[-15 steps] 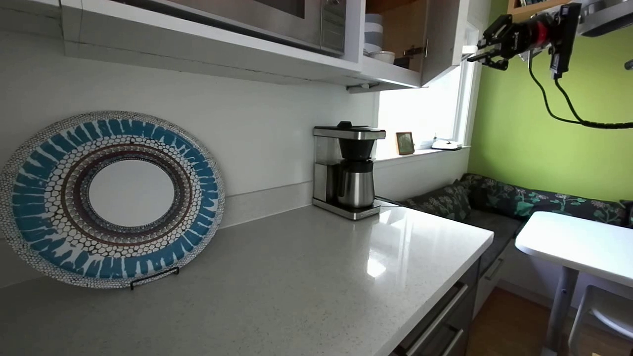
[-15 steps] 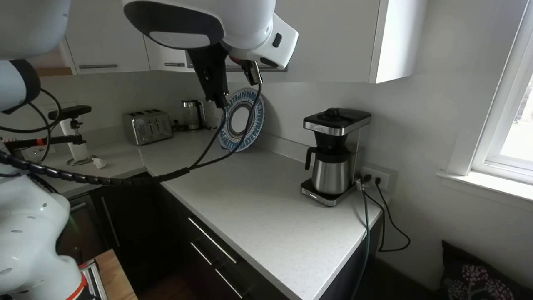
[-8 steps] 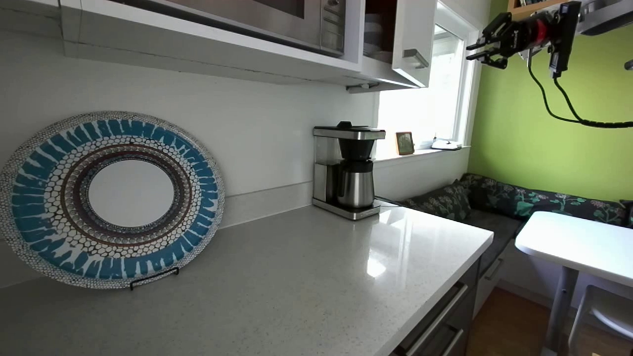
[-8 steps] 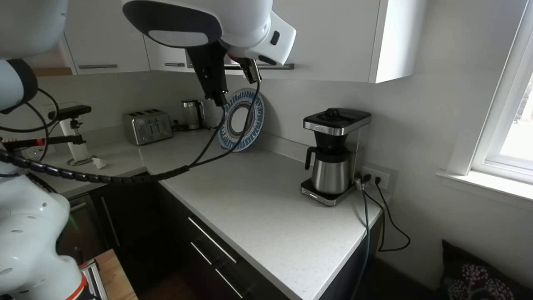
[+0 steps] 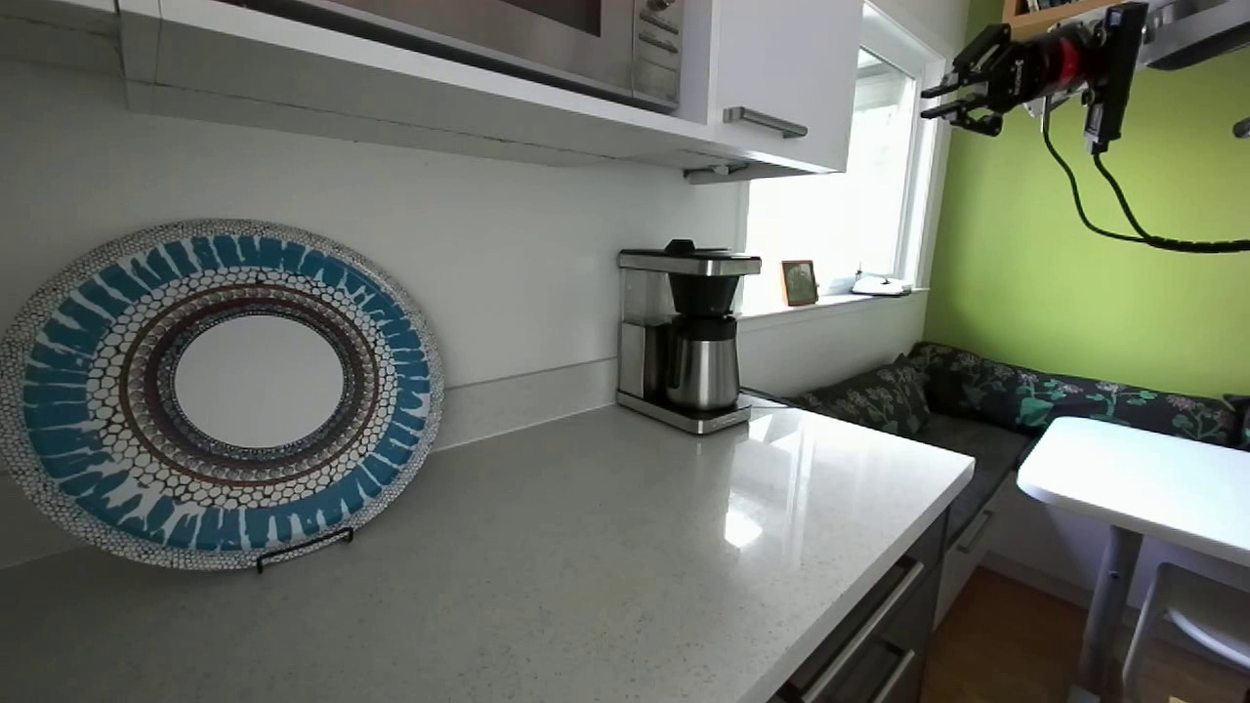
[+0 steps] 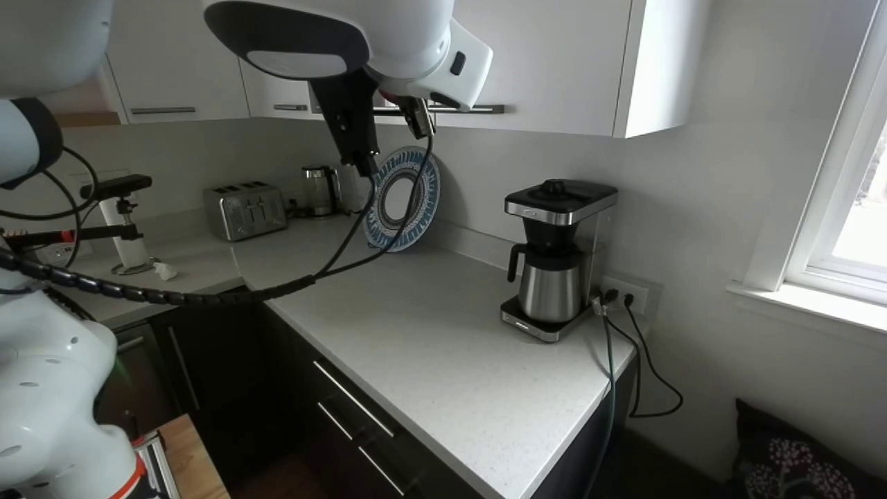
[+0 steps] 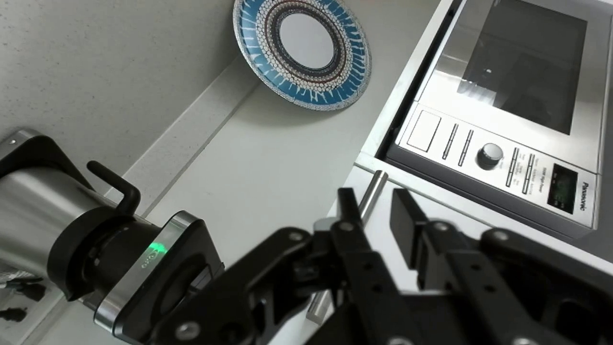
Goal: Close the top right cupboard door
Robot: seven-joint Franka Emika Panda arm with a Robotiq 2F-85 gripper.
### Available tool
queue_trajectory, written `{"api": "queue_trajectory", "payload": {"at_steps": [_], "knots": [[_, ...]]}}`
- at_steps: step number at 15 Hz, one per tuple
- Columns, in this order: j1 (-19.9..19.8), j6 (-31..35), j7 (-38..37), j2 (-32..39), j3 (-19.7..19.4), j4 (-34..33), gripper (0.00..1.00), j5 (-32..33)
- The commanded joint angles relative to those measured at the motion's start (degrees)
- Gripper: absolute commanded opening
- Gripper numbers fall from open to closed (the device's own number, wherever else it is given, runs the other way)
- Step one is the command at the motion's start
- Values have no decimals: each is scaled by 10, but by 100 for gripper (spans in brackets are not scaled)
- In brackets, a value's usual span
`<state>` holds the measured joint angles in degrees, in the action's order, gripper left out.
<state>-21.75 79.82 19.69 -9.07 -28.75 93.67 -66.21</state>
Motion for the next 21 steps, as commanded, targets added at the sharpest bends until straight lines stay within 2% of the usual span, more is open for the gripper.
{"api": "queue_trajectory", "payload": {"at_steps": [1, 5, 7, 15, 21], "knots": [[-2, 26, 14, -12, 17, -1, 55, 18], [7, 94, 58, -50, 52, 6, 86, 80], [11, 139, 78, -70, 73, 13, 99, 120], [54, 284, 107, -139, 131, 38, 100, 302], [96, 291, 84, -189, 143, 66, 100, 433]]}}
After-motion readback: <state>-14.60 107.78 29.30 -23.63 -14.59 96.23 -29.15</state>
